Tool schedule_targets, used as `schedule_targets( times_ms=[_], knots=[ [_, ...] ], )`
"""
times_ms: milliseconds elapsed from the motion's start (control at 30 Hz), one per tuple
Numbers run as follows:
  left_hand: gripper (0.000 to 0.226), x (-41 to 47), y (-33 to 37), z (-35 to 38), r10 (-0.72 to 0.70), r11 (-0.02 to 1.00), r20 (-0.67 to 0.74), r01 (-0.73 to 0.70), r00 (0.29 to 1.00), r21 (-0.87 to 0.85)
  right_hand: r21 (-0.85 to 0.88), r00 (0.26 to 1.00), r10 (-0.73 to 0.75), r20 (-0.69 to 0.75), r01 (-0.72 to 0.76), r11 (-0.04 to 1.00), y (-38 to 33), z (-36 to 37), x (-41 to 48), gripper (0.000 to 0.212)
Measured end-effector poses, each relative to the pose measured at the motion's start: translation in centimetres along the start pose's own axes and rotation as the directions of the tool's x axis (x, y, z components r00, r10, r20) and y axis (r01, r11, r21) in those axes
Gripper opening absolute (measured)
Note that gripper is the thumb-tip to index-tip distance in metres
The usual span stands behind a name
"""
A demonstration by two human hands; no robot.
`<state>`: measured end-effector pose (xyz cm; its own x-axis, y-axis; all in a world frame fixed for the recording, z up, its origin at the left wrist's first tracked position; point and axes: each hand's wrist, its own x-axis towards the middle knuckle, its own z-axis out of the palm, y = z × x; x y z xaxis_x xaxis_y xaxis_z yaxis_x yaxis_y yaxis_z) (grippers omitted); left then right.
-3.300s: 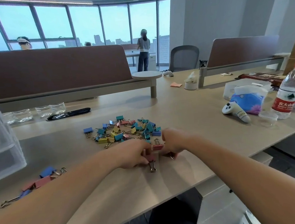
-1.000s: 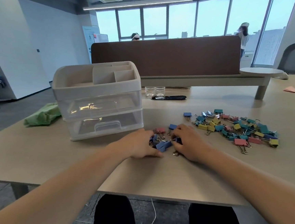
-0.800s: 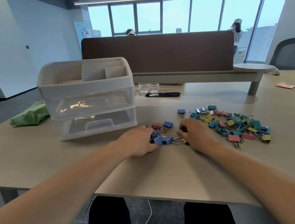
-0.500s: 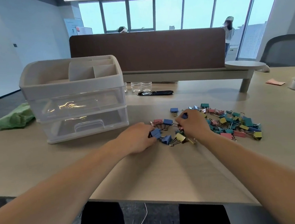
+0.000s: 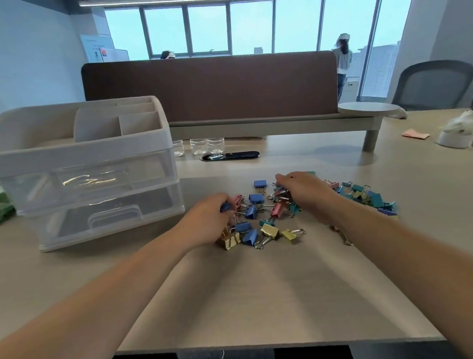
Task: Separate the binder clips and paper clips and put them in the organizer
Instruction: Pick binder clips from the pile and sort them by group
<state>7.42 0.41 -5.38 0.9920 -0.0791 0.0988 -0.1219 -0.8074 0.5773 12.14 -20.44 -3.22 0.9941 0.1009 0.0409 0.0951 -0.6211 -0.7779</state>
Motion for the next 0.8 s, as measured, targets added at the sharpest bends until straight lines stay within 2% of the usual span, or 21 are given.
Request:
schedule_targets(
  times_ms=[100,233,367,467,533,633,733,800],
  knots=[
    [0.015,-0.2,0.3,0.0,-0.019,0.999,-0.007,0.019,1.0,-0.04,-0.082,0.997,-0.067,0.025,0.069,0.994,0.2,0.5,-0.3,0.046],
    [0.021,-0.6,0.4,-0.3,-0.029,0.996,0.006,0.029,1.0,-0.085,-0.304,0.979,-0.175,0.103,0.199,0.932,0.5,0.8,-0.7,0.04],
    [0.026,-1.4,0.5,-1.0,0.008,0.989,0.062,0.002,0.998,-0.149,-0.364,0.968,-0.225,0.112,0.251,0.897,0.7,0.8,-1.3,0.042],
    [0.028,-2.0,0.1,-1.3,0.023,0.996,0.053,-0.018,0.998,-0.092,-0.416,0.942,-0.324,0.085,0.329,0.848,0.4,0.8,-2.2,0.034],
    [0.032,-2.4,-0.2,-1.3,0.023,0.998,0.072,-0.019,0.997,-0.058,-0.491,0.919,-0.364,0.153,0.39,0.779,0.3,1.0,-2.9,0.031],
    [0.037,-3.1,-0.1,-1.3,0.06,0.998,0.122,-0.058,0.991,-0.024,-0.606,0.889,-0.341,0.306,0.458,0.65,0.3,1.3,-3.8,0.032],
    [0.027,-3.7,0.2,-1.2,0.111,0.991,0.133,-0.119,0.985,0.054,-0.625,0.869,-0.314,0.382,0.493,0.605,0.3,1.7,-4.6,0.036],
    [0.03,-4.1,0.1,-1.2,0.123,0.984,0.133,-0.138,0.983,0.109,-0.653,0.858,-0.307,0.412,0.513,0.556,0.3,2.1,-4.8,0.038]
  ],
)
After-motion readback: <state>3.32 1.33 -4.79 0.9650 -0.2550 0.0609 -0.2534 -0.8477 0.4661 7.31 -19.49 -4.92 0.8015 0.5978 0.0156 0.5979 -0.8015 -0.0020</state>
